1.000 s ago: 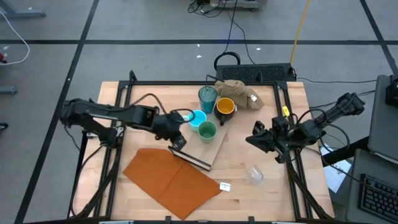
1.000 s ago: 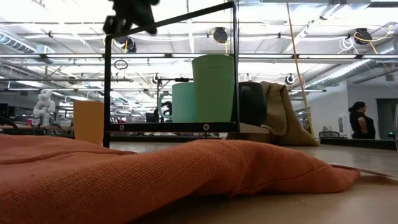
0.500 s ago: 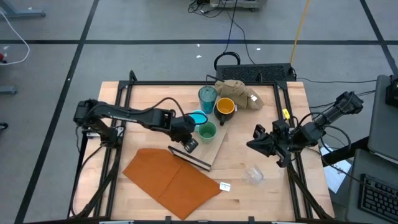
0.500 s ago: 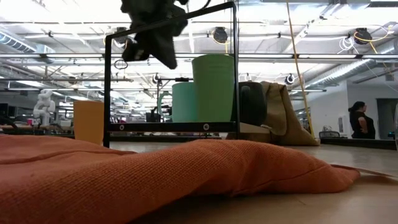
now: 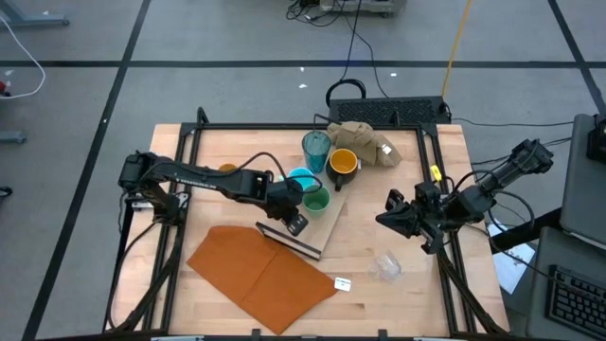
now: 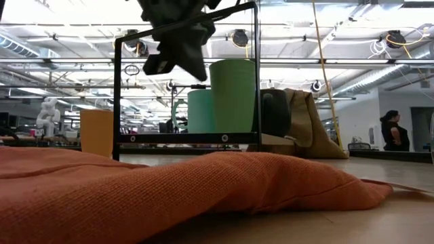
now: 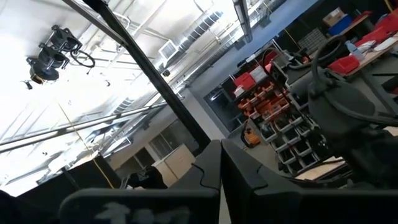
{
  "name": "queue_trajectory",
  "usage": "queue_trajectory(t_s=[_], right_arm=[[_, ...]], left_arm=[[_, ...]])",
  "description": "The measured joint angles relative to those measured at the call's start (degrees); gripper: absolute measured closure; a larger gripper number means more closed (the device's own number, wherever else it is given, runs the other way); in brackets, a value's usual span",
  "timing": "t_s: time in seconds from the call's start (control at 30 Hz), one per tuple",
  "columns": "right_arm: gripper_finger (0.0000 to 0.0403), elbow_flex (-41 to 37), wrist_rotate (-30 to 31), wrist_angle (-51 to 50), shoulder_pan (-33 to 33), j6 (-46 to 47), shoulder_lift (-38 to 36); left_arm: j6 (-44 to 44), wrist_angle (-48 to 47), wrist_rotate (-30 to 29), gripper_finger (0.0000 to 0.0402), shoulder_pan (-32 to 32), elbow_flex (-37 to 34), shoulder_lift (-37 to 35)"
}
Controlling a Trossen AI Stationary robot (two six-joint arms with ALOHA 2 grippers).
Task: Stack small to large cups/mugs on shelf
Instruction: Put the light green cup on the shelf
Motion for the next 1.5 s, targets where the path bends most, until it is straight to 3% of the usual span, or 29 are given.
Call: queue_trajectory(t_s=[0.9, 1.5], right_arm=[[0.0403, 0.0, 0.0, 0.1, 0.0, 0.1, 0.0], [0.0403, 0.0, 0.0, 0.1, 0.0, 0.2, 0.0]], left_arm=[[1.7, 3.3, 0.8, 0.0402, 0.0, 0.0, 3.9], [3.2, 7.6, -3.4, 0.0402, 0.0, 0.0, 3.9]])
